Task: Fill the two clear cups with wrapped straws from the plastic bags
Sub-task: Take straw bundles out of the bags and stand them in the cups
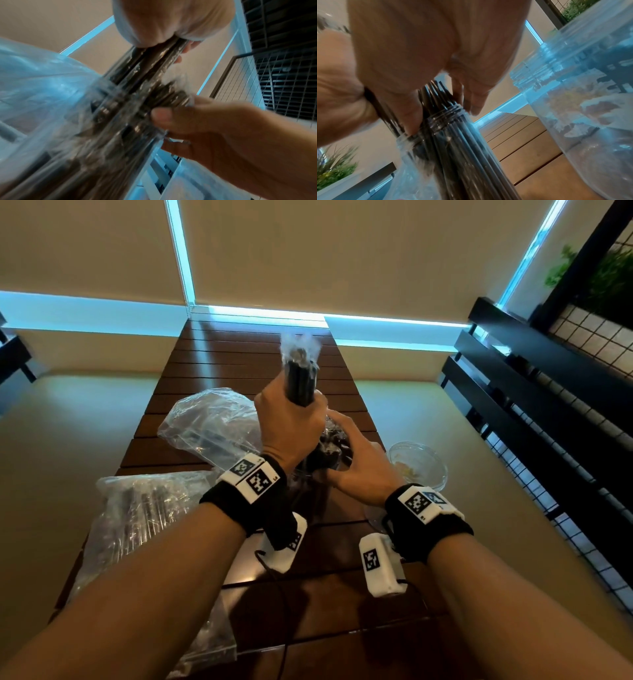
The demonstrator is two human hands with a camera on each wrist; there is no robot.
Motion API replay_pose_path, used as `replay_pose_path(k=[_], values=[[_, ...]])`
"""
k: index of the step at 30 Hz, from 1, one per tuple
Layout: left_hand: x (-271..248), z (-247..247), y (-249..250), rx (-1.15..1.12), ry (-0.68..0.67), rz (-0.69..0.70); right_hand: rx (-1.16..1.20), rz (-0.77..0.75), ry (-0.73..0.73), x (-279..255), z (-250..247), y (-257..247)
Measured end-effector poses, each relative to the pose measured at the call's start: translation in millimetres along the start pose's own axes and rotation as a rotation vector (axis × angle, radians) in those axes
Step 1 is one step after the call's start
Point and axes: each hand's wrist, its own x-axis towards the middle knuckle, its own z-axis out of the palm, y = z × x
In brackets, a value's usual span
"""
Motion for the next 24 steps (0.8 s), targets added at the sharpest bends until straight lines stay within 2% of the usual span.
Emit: replay_pose_path(k=[5, 9, 13, 15, 17, 20, 22, 24], values=[[-9, 2, -11, 0.11, -0.004, -0.012, 0.007, -0.018, 0.051, 1, 8, -1], [-26, 2, -12, 0.181, -0.109, -0.018, 0.024, -0.02, 0.057, 3, 10, -3], [-13, -9, -10, 0.145, -0.215, 0.005, 0.033, -0.007, 0.071, 3, 8, -7], [-4, -20, 2, 0.099, -0.297, 0.084, 0.012, 0.006, 0.058, 3, 9, -9], [10, -25, 18, 0.138, -0.336, 0.257, 0.016, 0.018, 0.061, 4, 10, -9], [33, -21, 36, 0.395, -0.456, 0.462, 0.016, 0.008, 0.082, 6, 12, -12], [42, -18, 30, 0.516, -0.547, 0.438, -0.005, 0.03, 0.063, 8, 10, -16], [42, -21, 17, 0.497, -0.55, 0.388, -0.021, 0.036, 0.045, 11, 9, -19]])
